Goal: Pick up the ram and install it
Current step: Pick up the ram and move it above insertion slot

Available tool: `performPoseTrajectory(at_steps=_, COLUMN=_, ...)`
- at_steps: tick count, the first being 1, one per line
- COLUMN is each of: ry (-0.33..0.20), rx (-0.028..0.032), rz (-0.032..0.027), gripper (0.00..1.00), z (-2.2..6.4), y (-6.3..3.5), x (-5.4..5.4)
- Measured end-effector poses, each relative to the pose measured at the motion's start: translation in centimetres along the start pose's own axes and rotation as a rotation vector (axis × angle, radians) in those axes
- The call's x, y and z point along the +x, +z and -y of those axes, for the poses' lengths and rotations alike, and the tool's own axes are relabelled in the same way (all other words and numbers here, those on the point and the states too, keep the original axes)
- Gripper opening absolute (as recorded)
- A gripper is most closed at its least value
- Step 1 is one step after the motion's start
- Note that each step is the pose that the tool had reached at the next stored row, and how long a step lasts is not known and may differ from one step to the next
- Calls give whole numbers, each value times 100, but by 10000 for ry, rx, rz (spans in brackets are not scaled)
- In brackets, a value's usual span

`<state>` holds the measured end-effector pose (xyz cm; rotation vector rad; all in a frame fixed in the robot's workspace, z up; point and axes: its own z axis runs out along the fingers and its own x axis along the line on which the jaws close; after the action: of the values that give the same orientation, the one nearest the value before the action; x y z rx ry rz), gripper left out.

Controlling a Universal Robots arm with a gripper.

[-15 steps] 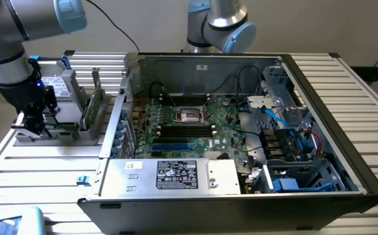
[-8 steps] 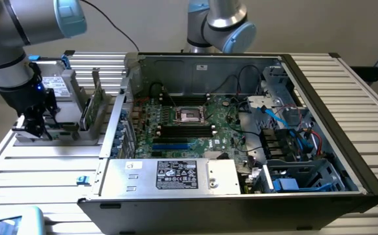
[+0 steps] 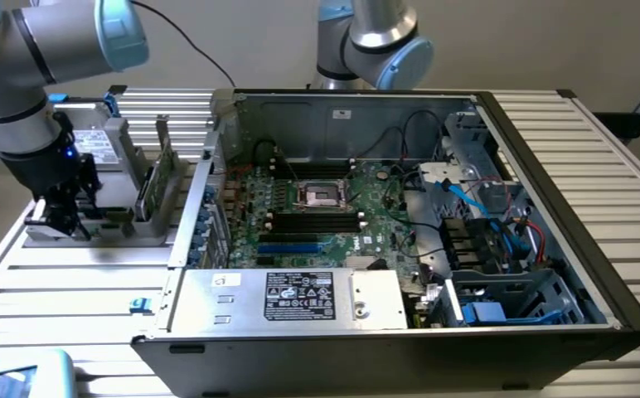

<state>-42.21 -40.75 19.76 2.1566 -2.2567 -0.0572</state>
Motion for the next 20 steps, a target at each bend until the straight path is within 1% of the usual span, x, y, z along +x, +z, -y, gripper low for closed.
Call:
performPoseTrajectory(at_steps=2, ry=0, rx=3, rz=1, gripper=47, z=-10, y=9, x=-5)
performPoseTrajectory(at_steps=3, ry=-1, rx=1, rz=0, gripper=40, z=-13, y=9, x=-5)
performPoseTrajectory(at_steps=4, ry=-1, rx=0, rz=0, gripper=40, z=-15, y=9, x=-5)
performPoseTrajectory(at_steps=7, ry=0, rx=1, rz=0, gripper=22, z=-18, y=10, x=-6)
performPoseTrajectory(at_steps=8, ry=-1, rx=1, rz=0, gripper=22, z=-18, y=10, x=-6)
performPoseTrajectory(at_steps=9, ry=-1, rx=0, rz=0, gripper=16, z=-19, y=9, x=-6)
performPoseTrajectory(at_steps=11, ry=0, rx=1, rz=0, gripper=15, z=-22, y=-14, x=-5)
performPoseTrajectory(at_steps=20, ry=-21, rx=1, rz=-1, gripper=15, z=-40, y=-418, x=-10)
